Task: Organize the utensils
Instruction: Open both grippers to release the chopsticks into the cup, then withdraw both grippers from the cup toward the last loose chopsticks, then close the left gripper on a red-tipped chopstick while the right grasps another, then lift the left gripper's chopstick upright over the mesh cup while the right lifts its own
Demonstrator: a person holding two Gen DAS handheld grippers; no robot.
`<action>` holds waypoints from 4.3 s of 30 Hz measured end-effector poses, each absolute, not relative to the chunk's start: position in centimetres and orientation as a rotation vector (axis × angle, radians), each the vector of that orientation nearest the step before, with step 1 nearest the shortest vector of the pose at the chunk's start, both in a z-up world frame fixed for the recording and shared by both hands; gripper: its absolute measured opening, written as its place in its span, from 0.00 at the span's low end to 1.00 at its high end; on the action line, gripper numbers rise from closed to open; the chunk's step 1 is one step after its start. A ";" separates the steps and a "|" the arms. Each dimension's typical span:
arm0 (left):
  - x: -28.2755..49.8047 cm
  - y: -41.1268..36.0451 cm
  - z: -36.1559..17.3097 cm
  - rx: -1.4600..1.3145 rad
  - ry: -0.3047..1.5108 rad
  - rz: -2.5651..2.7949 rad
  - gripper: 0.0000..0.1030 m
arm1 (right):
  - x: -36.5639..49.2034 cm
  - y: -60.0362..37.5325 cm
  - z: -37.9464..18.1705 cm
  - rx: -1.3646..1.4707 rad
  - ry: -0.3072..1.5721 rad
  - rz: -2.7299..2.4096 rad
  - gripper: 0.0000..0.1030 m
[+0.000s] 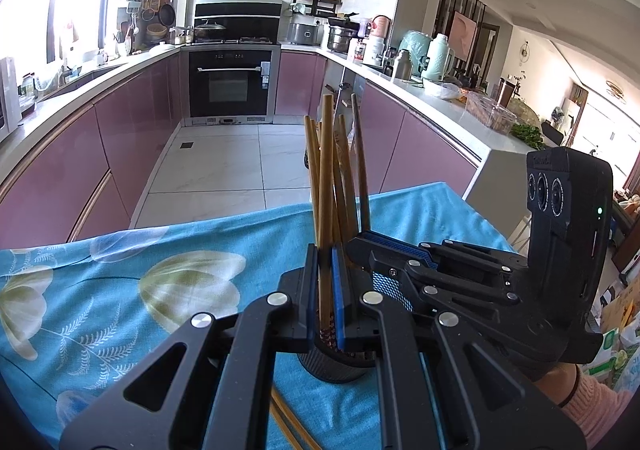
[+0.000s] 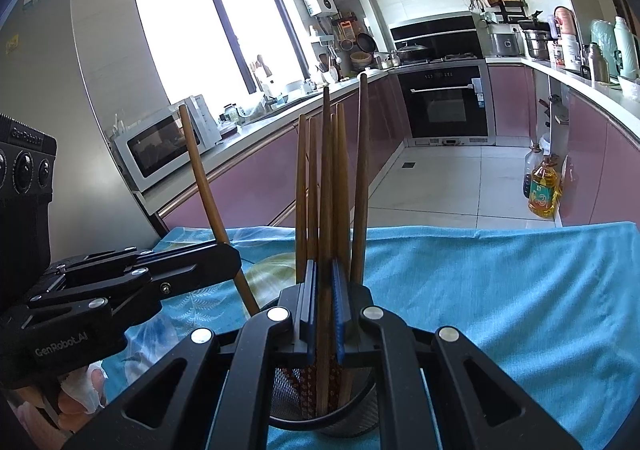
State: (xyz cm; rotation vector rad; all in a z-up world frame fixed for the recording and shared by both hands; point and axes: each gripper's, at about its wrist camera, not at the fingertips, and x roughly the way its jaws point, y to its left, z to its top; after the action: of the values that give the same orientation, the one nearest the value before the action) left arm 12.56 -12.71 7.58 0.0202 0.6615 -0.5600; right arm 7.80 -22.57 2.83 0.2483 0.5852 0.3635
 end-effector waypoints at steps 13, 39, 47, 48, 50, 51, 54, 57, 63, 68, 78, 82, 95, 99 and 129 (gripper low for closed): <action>12.6 -12.6 6.7 0.009 0.671 -0.546 0.18 | 7.0 -22.9 3.1 0.254 0.576 0.357 0.10; 4.2 -2.9 -2.1 0.037 0.752 -0.359 0.85 | -1.3 -15.2 -2.7 -0.007 0.783 0.496 0.46; 3.5 -2.6 -3.2 0.032 0.775 -0.357 0.81 | -1.3 -13.6 -5.2 -0.034 0.887 0.479 0.28; 3.5 -2.6 -3.3 0.031 0.778 -0.359 0.81 | -1.3 -13.6 -5.2 -0.031 0.887 0.476 0.26; 3.3 -2.8 -3.5 0.033 0.784 -0.367 0.79 | -1.3 -13.6 -5.2 -0.029 0.890 0.464 0.21; 3.4 -2.8 -3.6 0.033 0.787 -0.370 0.79 | -1.4 -13.8 -5.2 -0.026 0.895 0.459 0.17; 3.5 -3.2 -3.9 0.037 0.800 -0.382 0.77 | -1.5 -14.6 -5.2 0.001 0.908 0.453 0.08; 3.5 -3.8 -4.2 0.041 0.820 -0.401 0.71 | -1.8 -16.1 -5.4 0.062 0.923 0.452 0.06; 3.8 -5.8 -5.1 0.060 0.857 -0.460 0.57 | -2.8 -17.4 -5.4 0.094 0.941 0.433 0.06; 4.3 -7.6 -6.1 0.088 0.905 -0.506 0.43 | -3.4 -17.7 -5.1 0.060 0.973 0.461 0.07; 4.5 -7.7 -6.6 0.069 0.938 -0.490 0.12 | -1.4 -16.4 -4.7 0.002 0.924 0.468 0.20; 4.0 -7.1 -6.5 0.066 0.938 -0.475 0.09 | -0.1 -15.2 -5.0 -0.033 0.922 0.465 0.20; 4.7 -7.1 -6.4 0.068 0.928 -0.460 0.31 | 0.6 -15.9 -5.5 0.027 0.921 0.445 0.06; 5.7 -7.2 -6.8 0.065 0.943 -0.457 0.18 | 0.6 -16.6 -5.4 0.069 0.916 0.446 0.05; 3.8 -5.5 -2.9 -0.111 0.863 -0.555 0.07 | -1.0 -18.7 -2.1 0.269 0.776 0.599 0.06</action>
State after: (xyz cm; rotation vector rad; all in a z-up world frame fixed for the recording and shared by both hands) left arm 3.82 -5.46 -2.94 -0.1105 0.8629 -0.5553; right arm -1.02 -18.74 -2.09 0.2685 0.7761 0.5993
